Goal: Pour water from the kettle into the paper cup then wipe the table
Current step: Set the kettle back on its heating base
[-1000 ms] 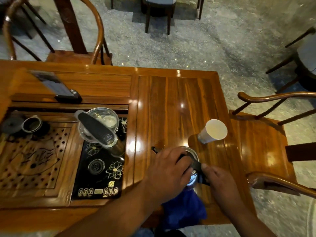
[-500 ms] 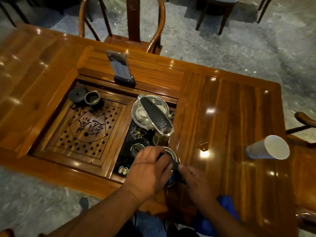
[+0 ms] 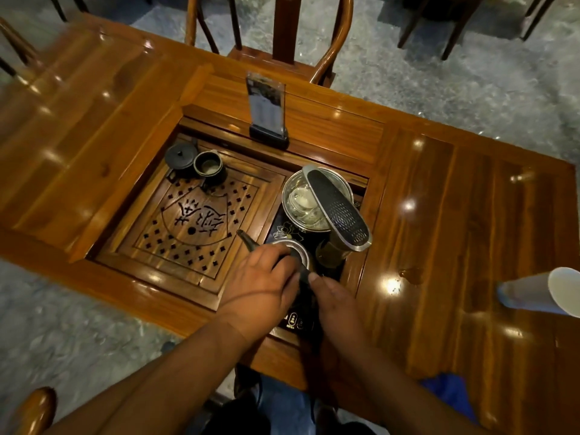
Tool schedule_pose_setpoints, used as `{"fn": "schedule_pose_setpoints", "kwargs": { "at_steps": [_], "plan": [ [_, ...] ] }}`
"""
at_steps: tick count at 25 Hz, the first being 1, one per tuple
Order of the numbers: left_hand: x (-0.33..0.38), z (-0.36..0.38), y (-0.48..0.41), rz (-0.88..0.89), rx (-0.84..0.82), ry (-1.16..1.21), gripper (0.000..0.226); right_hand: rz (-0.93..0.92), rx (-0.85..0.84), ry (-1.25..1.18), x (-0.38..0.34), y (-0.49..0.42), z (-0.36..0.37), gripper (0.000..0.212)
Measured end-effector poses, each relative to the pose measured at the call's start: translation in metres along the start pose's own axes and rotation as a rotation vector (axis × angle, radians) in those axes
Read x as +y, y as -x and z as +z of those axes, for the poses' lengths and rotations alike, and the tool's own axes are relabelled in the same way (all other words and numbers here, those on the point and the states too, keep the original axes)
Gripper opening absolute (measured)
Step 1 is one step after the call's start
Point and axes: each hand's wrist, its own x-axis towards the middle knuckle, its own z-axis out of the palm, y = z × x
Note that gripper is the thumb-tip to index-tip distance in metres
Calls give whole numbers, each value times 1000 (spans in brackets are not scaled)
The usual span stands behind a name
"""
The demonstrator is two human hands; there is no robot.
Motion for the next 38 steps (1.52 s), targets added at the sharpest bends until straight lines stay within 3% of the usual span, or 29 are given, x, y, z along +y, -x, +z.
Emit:
{"fn": "schedule_pose_setpoints", "kwargs": {
  "at_steps": [5,18,26,33,38],
  "plan": [
    [-13,4,-9,-30,-72,18,26,43,-26,19,-2,-18,5,36],
    [-12,17,-26,-23,-102,44,17,-2,-49,117,2,-33,-9,51],
    [-3,16,-14,27,-120,-15,20,39,-90,108,17,-24,-16,49],
    [-10,15,-14,17,-97,-15,17,-33,-122,188,5,-31,-18,54],
    [-7,15,0,17,-116,-64,16,28,-212,219,2,-17,-19,43]
  ]
}}
